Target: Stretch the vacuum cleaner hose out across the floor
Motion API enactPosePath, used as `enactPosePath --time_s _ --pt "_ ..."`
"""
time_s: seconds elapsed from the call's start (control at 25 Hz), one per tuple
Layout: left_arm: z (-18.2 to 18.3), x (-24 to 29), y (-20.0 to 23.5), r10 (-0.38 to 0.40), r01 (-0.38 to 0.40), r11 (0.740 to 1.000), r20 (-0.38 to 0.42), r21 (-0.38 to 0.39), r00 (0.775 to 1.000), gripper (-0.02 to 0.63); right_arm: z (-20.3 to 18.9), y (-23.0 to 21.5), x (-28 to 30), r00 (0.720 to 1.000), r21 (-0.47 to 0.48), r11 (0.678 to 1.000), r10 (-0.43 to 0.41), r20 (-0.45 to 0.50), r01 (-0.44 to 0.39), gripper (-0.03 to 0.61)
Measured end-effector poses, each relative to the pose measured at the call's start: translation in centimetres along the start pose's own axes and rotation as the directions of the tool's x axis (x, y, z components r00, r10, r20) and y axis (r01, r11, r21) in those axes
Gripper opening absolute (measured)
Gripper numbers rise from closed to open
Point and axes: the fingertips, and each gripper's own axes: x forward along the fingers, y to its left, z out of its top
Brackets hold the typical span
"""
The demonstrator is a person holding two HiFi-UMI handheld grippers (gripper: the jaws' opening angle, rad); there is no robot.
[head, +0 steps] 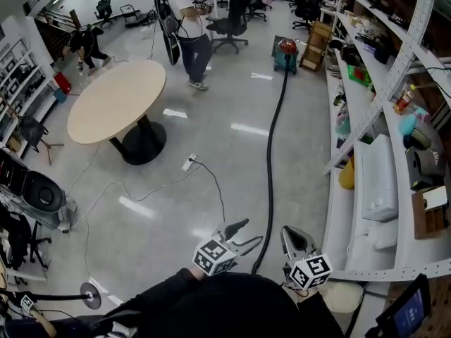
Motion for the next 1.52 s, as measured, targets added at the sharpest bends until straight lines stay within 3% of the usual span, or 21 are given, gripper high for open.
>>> enactPosePath --time_s 0.12,0.24,0.68,1.2,1.52 --pt "2.4 -1.0 0.0 0.015 -0.018 0.998 0.05 0.062 0.999 0.291 3.4 2.1 0.3 0.998 -0.142 0.989 -0.018 0.064 0.027 0.015" --pt "4.2 -2.0 0.0 0.013 -0.02 0.996 0.081 0.086 0.997 0.282 4.2 3.4 0.8 0.995 -0.187 0.981 -0.042 0.085 0.058 0.015" --pt "2.8 -2.0 0.1 -0.047 0.045 0.998 0.038 0.045 0.998 0.278 2.2 4.2 1.5 0.997 -0.164 0.984 -0.069 0.036 0.074 0.015" --pt "2.2 -1.6 0.2 -0.051 0.05 0.998 0.031 0.036 0.998 0.278 0.7 4.1 1.1 0.998 -0.126 0.99 -0.067 0.007 0.067 0.015" --pt "1.1 -1.9 -0.1 -0.039 0.038 0.999 0.016 0.003 0.999 0.278 -0.9 5.1 1.4 0.999 -0.108 0.994 -0.022 -0.044 0.017 0.015"
